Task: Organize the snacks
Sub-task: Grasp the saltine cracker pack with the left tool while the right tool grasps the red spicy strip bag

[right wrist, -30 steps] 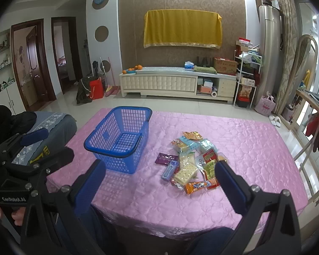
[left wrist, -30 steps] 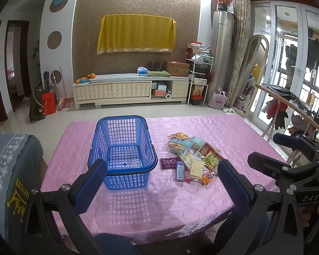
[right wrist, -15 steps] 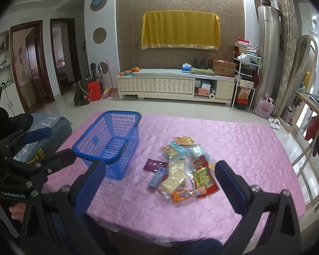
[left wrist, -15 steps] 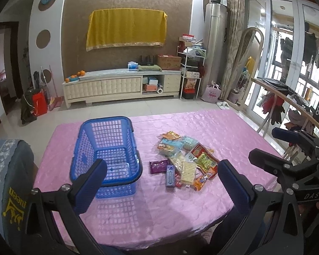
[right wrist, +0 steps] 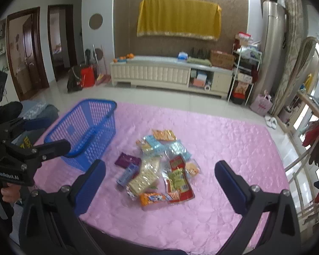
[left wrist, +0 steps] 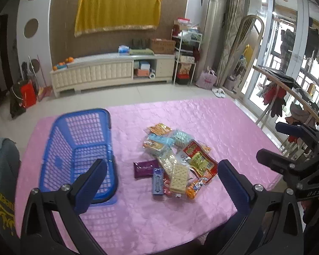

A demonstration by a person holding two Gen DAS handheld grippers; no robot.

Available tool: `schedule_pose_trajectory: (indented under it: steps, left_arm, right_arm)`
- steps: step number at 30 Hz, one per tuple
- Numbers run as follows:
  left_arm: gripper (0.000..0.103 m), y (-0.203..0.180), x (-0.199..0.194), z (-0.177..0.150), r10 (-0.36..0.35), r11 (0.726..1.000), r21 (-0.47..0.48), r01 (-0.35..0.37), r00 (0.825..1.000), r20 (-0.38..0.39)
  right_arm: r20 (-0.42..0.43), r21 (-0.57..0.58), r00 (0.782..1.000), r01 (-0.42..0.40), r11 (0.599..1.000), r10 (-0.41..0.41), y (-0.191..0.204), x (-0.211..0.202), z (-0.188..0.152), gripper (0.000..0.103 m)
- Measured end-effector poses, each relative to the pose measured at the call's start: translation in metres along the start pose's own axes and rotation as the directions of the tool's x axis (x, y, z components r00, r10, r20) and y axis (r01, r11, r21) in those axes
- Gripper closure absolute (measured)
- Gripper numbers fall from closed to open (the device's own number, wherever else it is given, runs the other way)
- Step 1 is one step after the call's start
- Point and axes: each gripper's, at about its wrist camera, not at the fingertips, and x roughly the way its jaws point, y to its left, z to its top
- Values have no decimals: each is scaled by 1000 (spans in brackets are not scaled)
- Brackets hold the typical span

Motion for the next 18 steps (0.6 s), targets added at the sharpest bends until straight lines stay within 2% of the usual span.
schedule_pose_trajectory:
  steps: [9,15,18]
  left_arm:
    - [0,-15,68,-9,-9,1000,26,13,992,-124]
    - [0,-19,112,-20,-56,997,41,67,976,-212]
    - [0,-23,134,-23,-60,993,81,83,966,-252]
  right_arm:
    - [-126,23,992,-25,999,28,-28,58,-22,0]
    - [-186,53,982,-17,998,27,-42,85,-36,0]
    - [-211,79,977,1,997,16,-48,100,-45,0]
